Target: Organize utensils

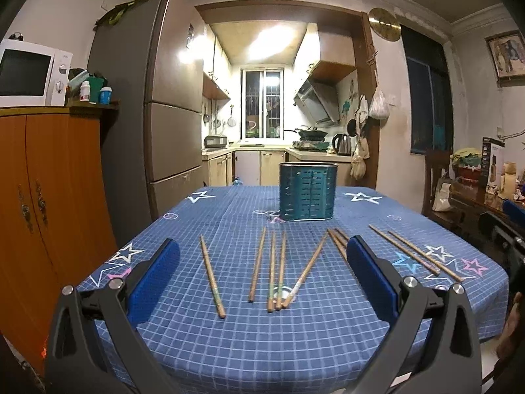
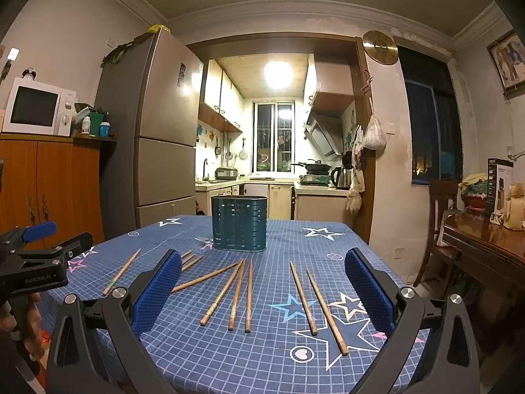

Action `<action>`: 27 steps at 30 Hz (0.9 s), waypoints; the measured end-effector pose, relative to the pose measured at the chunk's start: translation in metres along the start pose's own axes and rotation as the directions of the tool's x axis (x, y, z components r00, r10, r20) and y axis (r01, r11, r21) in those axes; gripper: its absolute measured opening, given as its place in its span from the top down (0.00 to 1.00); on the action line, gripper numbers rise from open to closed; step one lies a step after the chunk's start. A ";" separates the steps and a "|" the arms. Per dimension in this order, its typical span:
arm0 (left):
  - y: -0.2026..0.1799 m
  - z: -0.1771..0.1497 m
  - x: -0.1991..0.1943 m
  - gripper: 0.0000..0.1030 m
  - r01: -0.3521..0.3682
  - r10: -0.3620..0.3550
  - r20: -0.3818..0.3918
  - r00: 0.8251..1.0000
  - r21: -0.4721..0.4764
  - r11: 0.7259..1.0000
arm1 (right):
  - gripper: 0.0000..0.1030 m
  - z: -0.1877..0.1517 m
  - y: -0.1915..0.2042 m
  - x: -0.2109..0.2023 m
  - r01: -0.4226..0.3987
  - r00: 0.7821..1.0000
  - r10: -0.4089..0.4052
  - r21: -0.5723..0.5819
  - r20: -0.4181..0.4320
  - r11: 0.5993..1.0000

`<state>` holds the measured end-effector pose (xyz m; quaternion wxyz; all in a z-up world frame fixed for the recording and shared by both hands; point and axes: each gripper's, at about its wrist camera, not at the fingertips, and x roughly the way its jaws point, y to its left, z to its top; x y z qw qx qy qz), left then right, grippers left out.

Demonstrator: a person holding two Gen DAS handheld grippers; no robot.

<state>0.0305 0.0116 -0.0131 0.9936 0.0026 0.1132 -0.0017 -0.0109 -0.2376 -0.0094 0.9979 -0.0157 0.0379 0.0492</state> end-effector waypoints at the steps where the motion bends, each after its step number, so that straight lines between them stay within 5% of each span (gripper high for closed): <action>1: 0.005 0.000 0.002 0.05 -0.012 0.012 -0.007 1.000 -0.005 1.000 | 0.03 0.000 -0.001 0.001 -0.003 1.000 0.003 -0.003 -0.003 1.000; 13: 0.084 -0.013 0.026 0.05 -0.148 0.142 -0.106 0.984 -0.051 0.988 | 0.03 -0.004 -0.011 0.009 -0.038 0.999 0.038 -0.022 -0.021 0.999; 27: 0.041 -0.001 0.041 0.05 -0.080 0.080 -0.090 0.993 0.007 0.997 | 0.03 -0.004 -0.015 0.024 -0.027 0.999 0.027 -0.003 -0.033 1.000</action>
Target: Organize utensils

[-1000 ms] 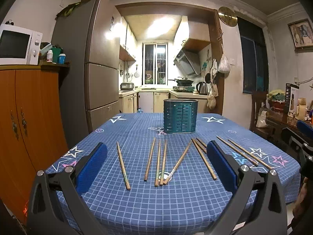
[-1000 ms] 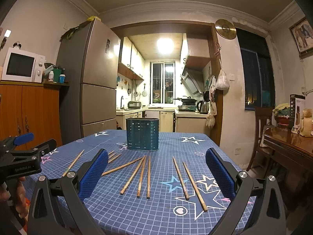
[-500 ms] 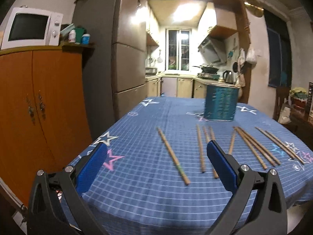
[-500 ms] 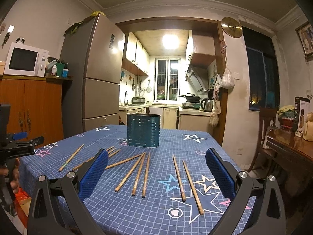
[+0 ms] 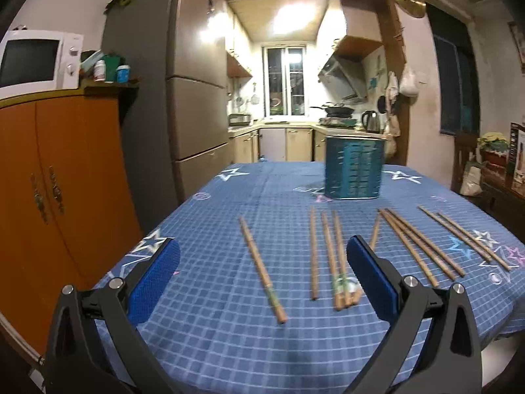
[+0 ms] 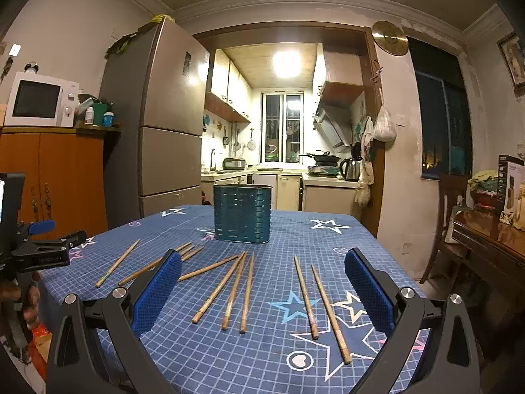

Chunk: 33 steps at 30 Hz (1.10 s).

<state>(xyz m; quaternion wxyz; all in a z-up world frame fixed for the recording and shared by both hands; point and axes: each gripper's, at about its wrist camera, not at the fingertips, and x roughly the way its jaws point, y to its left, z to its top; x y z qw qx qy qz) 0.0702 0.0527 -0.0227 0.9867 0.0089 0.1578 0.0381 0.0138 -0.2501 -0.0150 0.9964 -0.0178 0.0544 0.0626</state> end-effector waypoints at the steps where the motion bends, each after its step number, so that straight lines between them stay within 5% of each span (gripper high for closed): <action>1: -0.004 0.001 0.000 0.05 0.009 -0.009 0.003 1.000 0.005 1.000 | 0.03 0.000 -0.001 0.001 0.005 1.000 -0.005 0.004 0.000 1.000; 20: -0.045 0.003 -0.003 0.05 0.079 -0.080 0.018 0.997 0.050 0.996 | 0.03 0.000 -0.007 0.006 0.019 1.000 -0.019 0.022 0.000 1.000; 26: 0.004 -0.008 0.014 0.05 0.001 -0.001 -0.046 0.999 -0.002 1.000 | 0.06 -0.008 -0.007 0.014 -0.055 0.995 0.057 0.036 -0.080 0.998; 29: 0.030 -0.018 0.025 0.14 -0.025 0.023 -0.106 0.994 -0.014 1.000 | 0.31 -0.020 -0.001 0.029 -0.126 0.975 0.134 0.060 -0.174 0.990; 31: 0.039 -0.023 0.030 0.25 -0.007 0.004 -0.145 0.989 -0.021 1.000 | 0.57 -0.031 0.003 0.045 -0.164 0.952 0.179 0.082 -0.250 0.983; 33: 0.045 -0.028 0.037 0.32 0.017 -0.022 -0.187 0.982 -0.030 0.999 | 0.67 -0.039 0.008 0.058 -0.197 0.928 0.220 0.104 -0.300 0.975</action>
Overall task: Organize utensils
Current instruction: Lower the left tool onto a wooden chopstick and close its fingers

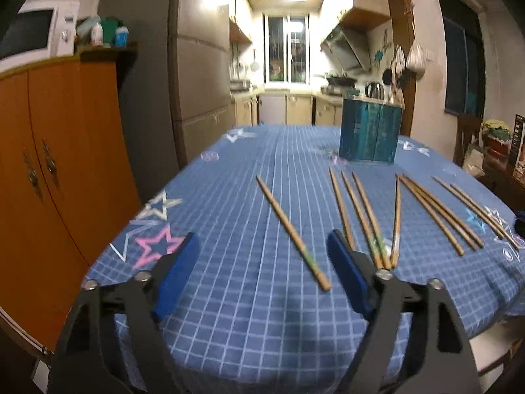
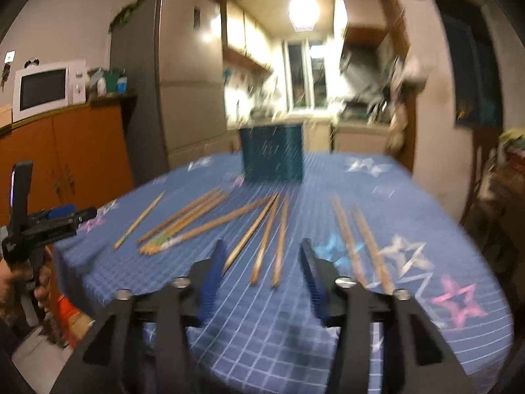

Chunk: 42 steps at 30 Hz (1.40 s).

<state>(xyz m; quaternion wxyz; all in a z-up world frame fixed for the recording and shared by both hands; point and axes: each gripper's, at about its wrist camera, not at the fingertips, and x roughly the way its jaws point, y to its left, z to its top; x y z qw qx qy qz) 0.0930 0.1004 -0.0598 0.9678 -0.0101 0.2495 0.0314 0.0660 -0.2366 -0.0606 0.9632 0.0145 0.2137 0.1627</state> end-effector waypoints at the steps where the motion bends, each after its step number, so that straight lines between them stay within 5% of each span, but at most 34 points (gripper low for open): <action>1: 0.001 -0.001 0.004 0.38 0.014 -0.014 -0.018 1.000 -0.001 1.000 | 0.68 -0.001 0.003 0.009 -0.033 0.999 0.033 0.008 -0.028 0.999; 6: -0.001 -0.007 0.022 0.43 0.100 -0.099 -0.089 0.991 0.009 0.995 | 0.68 -0.002 0.024 0.037 -0.114 0.990 0.115 0.015 -0.086 0.993; 16: -0.013 -0.010 0.043 0.43 0.147 -0.142 -0.141 0.980 0.024 0.989 | 0.68 -0.012 0.005 0.048 0.073 0.991 -0.075 -0.020 -0.110 0.997; 24: -0.030 -0.010 0.051 0.43 0.164 -0.154 -0.158 0.975 0.053 0.985 | 0.68 -0.003 -0.004 0.034 0.097 0.995 -0.098 -0.043 -0.013 0.994; 32: -0.039 -0.013 0.057 0.43 0.162 -0.151 -0.165 0.975 0.056 0.985 | 0.69 -0.009 -0.017 0.056 0.112 0.988 -0.113 -0.021 -0.104 0.994; 37: -0.044 -0.012 0.057 0.65 0.140 -0.130 -0.155 0.979 0.057 0.988 | 0.84 -0.008 -0.014 0.064 0.117 0.982 -0.120 -0.026 -0.147 0.993; 42: -0.051 -0.020 0.052 0.68 0.081 -0.072 -0.112 0.991 0.082 0.993 | 0.86 -0.009 -0.012 0.065 0.122 0.982 -0.122 -0.012 -0.146 0.993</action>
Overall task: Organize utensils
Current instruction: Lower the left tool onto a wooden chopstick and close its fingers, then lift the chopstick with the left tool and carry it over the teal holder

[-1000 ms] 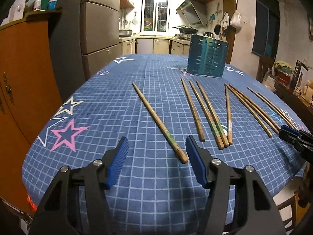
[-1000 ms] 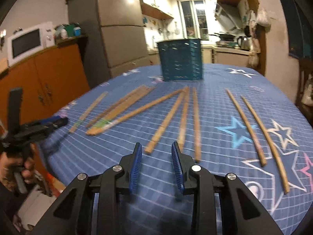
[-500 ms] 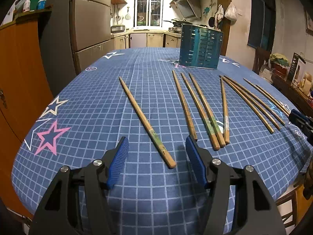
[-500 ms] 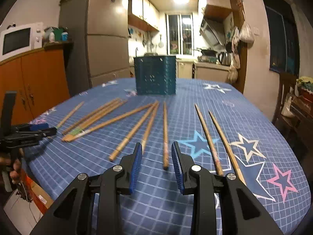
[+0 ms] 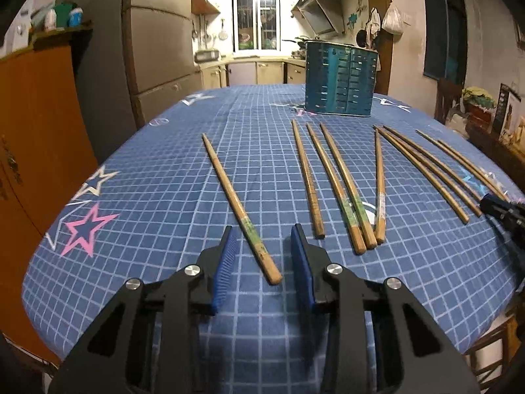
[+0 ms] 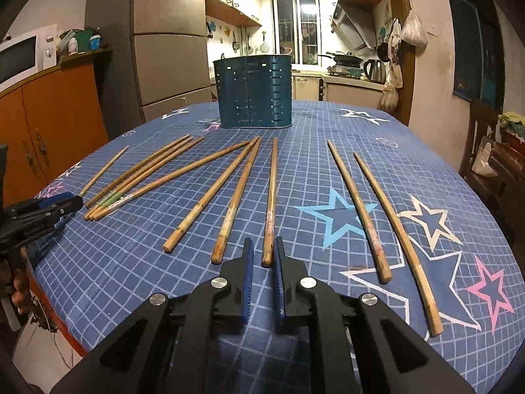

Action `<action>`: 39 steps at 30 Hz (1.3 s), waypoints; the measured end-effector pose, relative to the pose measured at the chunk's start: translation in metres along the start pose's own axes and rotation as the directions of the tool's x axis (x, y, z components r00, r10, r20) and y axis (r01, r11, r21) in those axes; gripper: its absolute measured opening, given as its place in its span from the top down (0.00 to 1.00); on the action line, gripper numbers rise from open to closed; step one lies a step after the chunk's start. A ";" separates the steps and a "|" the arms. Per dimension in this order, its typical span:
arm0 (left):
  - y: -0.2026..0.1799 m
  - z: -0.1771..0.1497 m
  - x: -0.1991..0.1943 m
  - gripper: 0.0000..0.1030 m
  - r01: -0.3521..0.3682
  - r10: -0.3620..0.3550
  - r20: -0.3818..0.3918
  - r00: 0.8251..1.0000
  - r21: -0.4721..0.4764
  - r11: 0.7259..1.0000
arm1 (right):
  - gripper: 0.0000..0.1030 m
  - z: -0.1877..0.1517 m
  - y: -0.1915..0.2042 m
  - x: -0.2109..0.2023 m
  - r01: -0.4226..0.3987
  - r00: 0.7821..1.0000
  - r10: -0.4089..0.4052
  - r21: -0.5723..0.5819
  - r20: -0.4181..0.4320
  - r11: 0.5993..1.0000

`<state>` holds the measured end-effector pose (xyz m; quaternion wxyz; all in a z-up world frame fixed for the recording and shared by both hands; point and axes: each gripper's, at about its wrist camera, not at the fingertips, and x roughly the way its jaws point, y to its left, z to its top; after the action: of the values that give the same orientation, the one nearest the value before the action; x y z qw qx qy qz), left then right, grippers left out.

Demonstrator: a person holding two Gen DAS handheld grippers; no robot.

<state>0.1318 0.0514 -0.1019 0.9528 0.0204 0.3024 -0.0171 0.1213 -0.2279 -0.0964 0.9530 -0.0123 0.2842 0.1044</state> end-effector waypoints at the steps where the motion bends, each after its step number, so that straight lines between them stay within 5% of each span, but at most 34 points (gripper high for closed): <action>1: -0.002 -0.003 -0.002 0.68 -0.012 0.012 0.013 1.000 0.000 1.000 | 0.86 0.000 0.000 0.000 0.000 1.000 0.000 0.002 0.003 1.000; 5: -0.004 -0.007 -0.004 0.68 -0.037 0.038 0.048 0.998 -0.013 0.999 | 0.87 -0.003 0.001 -0.001 0.009 1.000 -0.009 -0.004 0.010 1.000; 9: -0.008 -0.010 -0.007 0.87 -0.038 0.038 0.064 0.997 -0.004 0.999 | 0.92 -0.010 0.003 -0.006 0.011 0.999 -0.011 0.000 0.033 1.000; 13: -0.005 -0.010 -0.009 0.95 -0.032 0.033 0.060 0.998 -0.017 0.999 | 0.93 -0.013 0.002 -0.015 0.004 0.998 -0.004 0.010 0.063 1.000; 28: 0.003 0.025 -0.072 0.95 -0.012 0.015 0.209 0.978 -0.016 1.000 | 0.93 0.025 -0.010 -0.078 0.016 0.974 -0.008 -0.034 0.225 0.999; 39: 0.006 0.086 -0.093 0.95 -0.008 0.004 0.301 0.954 0.012 1.000 | 0.93 0.097 -0.018 -0.101 -0.010 0.947 0.045 -0.109 0.318 0.994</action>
<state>0.1053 0.0551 0.0221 0.9876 0.0245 0.1537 -0.0191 0.0949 -0.2563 0.0394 0.9829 -0.0419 0.1203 0.1332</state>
